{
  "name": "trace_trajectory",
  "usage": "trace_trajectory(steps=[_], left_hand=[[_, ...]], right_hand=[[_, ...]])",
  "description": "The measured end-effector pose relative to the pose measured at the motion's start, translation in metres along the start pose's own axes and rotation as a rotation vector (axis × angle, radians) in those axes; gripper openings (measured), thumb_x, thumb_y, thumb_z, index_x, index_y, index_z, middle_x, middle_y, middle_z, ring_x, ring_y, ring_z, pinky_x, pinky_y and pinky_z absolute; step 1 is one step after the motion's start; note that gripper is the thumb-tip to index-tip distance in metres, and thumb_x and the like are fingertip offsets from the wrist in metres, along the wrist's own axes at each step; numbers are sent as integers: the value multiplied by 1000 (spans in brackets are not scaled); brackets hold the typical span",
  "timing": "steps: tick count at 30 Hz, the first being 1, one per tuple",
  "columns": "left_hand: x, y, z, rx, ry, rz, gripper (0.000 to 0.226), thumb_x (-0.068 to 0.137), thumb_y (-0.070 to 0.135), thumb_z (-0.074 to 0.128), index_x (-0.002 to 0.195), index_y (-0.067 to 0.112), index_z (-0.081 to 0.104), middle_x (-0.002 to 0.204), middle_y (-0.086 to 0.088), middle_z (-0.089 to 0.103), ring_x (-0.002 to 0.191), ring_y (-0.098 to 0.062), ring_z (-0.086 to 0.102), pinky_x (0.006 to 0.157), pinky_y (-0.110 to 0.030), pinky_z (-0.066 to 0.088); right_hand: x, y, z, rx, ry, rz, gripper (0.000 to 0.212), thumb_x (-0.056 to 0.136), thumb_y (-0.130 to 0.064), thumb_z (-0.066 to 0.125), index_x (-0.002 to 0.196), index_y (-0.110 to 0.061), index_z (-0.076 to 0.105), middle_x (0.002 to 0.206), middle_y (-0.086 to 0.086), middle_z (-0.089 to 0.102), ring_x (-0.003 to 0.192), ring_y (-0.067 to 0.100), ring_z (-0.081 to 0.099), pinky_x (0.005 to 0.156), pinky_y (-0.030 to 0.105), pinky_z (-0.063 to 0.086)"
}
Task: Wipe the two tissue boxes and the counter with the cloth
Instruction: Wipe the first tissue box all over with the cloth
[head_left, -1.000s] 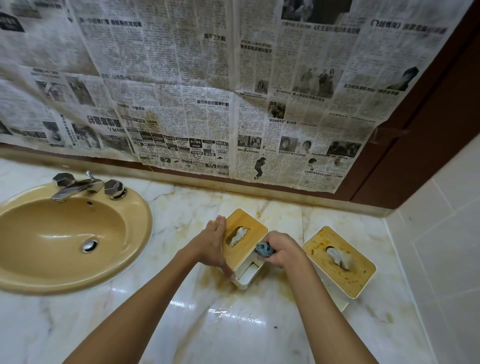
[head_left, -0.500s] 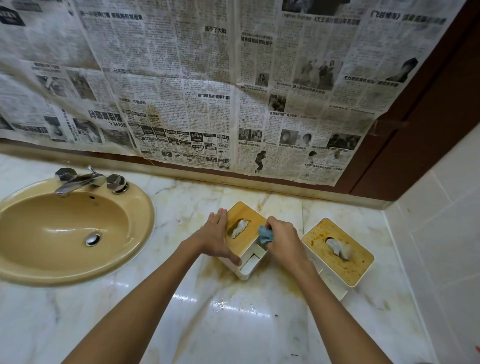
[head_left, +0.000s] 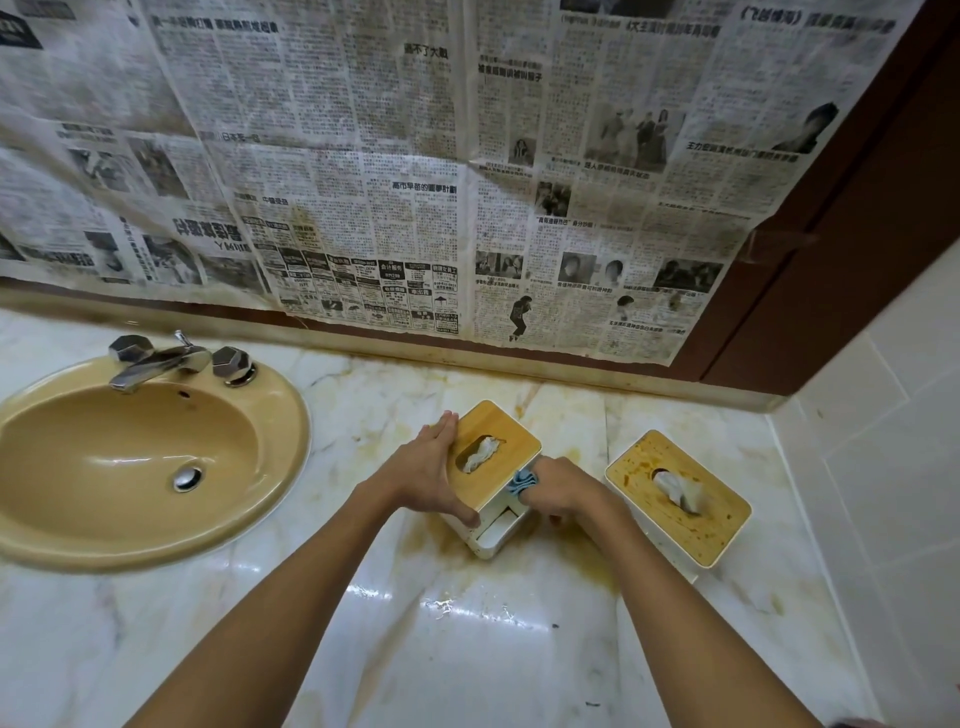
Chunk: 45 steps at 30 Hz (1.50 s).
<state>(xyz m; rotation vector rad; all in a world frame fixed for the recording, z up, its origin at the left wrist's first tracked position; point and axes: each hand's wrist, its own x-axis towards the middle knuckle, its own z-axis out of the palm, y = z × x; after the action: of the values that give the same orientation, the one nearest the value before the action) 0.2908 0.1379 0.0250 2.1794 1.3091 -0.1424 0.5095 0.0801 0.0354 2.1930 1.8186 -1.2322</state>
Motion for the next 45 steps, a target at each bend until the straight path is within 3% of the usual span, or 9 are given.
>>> trace_trajectory(steps=[6, 13, 21, 25, 33, 36, 40, 42, 45], left_hand=[[1, -3, 1, 32, 23, 23, 164, 43, 80, 86, 165, 20, -5, 173, 0, 13, 156, -25, 24, 121, -42, 35], [2, -9, -5, -25, -55, 63, 167, 40, 85, 84, 164, 21, -8, 171, 2, 14, 157, -23, 19, 122, -42, 33], [6, -15, -19, -25, -167, 84, 168, 34, 83, 88, 161, 24, -5, 163, 1, 28, 146, -23, 36, 116, -40, 41], [6, -15, -17, -47, -140, 79, 161, 33, 82, 89, 158, 26, 5, 156, -3, 35, 139, -24, 42, 111, -38, 45], [8, -15, -15, -24, -138, 94, 162, 43, 72, 93, 162, 21, -4, 159, -1, 30, 142, -22, 38, 116, -37, 39], [8, -14, -16, -18, -135, 98, 164, 41, 72, 94, 162, 19, -2, 162, -5, 28, 145, -23, 36, 118, -39, 38], [6, -13, -16, -41, -116, 110, 146, 49, 60, 99, 155, 14, 10, 157, -8, 36, 140, -25, 42, 115, -42, 42], [5, -12, -15, -45, -110, 123, 145, 53, 55, 99, 157, 11, 9, 159, -9, 34, 142, -26, 40, 116, -43, 40], [6, -13, -15, -55, -109, 125, 146, 52, 57, 99, 157, 13, 8, 158, -8, 34, 142, -26, 40, 116, -43, 41]], right_hand=[[-13, -2, 6, 115, 247, 51, 10, 80, -2, 57, 75, -10, 56, 69, 5, 53, 60, 20, 47, 52, 29, 33], [-55, -8, 20, 1012, 525, 204, 8, 93, -15, 68, 92, -20, 62, 89, 7, 72, 71, 22, 74, 68, 36, 64], [-34, -25, 70, 787, 514, 366, 23, 71, -37, 73, 80, -16, 68, 80, 7, 74, 70, 31, 73, 64, 47, 64], [-41, -47, 58, 728, 338, 352, 16, 82, -27, 63, 90, -14, 66, 81, 10, 75, 60, 30, 74, 56, 37, 63], [-36, -56, 33, 1400, -168, 488, 34, 87, 9, 23, 112, -1, 45, 100, 28, 62, 79, 42, 72, 53, 31, 59], [-25, -52, 33, 1231, -275, 508, 46, 87, 13, 20, 121, 6, 51, 102, 25, 66, 77, 37, 74, 65, 34, 61], [-34, -70, 29, 635, -387, 446, 28, 100, -1, 32, 97, -10, 58, 118, 9, 61, 86, 30, 76, 49, 21, 52], [-32, -73, 34, 410, -407, 407, 19, 103, -18, 42, 118, -10, 51, 124, 9, 56, 72, 26, 74, 43, 21, 52], [-23, -62, 43, 366, -382, 369, 53, 97, -44, 56, 133, -7, 43, 101, 10, 59, 73, 26, 76, 43, 25, 55]])
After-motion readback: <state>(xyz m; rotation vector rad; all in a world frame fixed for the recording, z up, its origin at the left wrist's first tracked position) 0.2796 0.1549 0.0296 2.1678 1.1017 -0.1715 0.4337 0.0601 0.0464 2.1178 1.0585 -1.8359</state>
